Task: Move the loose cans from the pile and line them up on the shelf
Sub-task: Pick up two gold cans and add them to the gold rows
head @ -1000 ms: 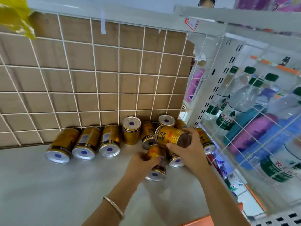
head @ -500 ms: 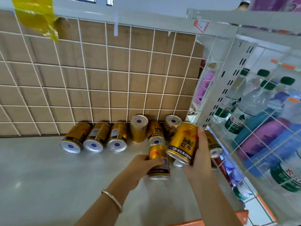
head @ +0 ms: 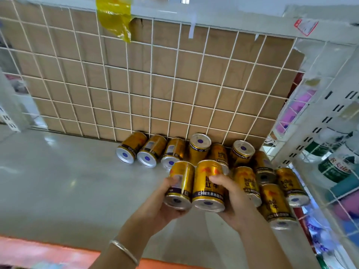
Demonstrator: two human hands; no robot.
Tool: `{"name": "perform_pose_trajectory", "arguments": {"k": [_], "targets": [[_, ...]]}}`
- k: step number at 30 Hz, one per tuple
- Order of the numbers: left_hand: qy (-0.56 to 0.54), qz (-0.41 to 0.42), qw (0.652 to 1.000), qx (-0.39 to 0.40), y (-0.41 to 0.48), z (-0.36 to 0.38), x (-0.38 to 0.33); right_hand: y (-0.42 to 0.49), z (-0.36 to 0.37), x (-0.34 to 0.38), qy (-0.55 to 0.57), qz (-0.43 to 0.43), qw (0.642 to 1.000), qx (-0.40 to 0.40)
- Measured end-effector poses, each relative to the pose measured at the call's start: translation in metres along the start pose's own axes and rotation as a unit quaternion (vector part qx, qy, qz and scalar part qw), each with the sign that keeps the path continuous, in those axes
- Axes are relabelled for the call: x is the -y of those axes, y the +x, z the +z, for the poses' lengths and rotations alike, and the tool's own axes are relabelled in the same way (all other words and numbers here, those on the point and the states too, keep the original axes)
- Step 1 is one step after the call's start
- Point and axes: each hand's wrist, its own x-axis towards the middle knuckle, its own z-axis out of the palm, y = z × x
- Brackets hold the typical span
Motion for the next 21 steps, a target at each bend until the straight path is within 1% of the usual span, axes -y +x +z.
{"name": "perform_pose_trajectory", "arguments": {"k": [3,5,7,11,13,14,18,19,21], "targets": [[0.004,0.028,1.000,-0.003,-0.016,-0.018,-0.003,0.006,0.017,-0.008,-0.016,0.005,0.999,0.034],[0.006,0.054,0.999,0.000,-0.031,-0.032,-0.010,0.008,0.033,-0.013,-0.020,-0.008,0.999,0.037],[0.010,0.089,0.996,-0.015,-0.048,-0.047,-0.020,0.012,0.051,-0.022,-0.021,-0.007,0.999,0.049],[0.047,0.161,0.981,-0.099,-0.086,-0.078,-0.047,0.018,0.099,-0.043,-0.033,0.015,0.996,0.076],[0.047,0.185,0.974,-0.126,-0.107,-0.095,-0.057,0.020,0.126,-0.058,-0.053,0.022,0.995,0.087],[0.040,0.191,0.972,-0.129,-0.119,-0.106,-0.062,0.022,0.140,-0.068,-0.063,0.027,0.993,0.099],[0.034,0.196,0.976,-0.087,-0.175,-0.149,-0.079,0.025,0.199,-0.110,-0.092,0.055,0.985,0.135],[0.038,0.193,0.976,-0.092,-0.191,-0.163,-0.083,0.025,0.217,-0.121,-0.097,0.059,0.983,0.143],[0.026,0.180,0.975,-0.127,-0.221,-0.191,-0.093,0.024,0.252,-0.142,-0.109,0.071,0.977,0.168]]}}
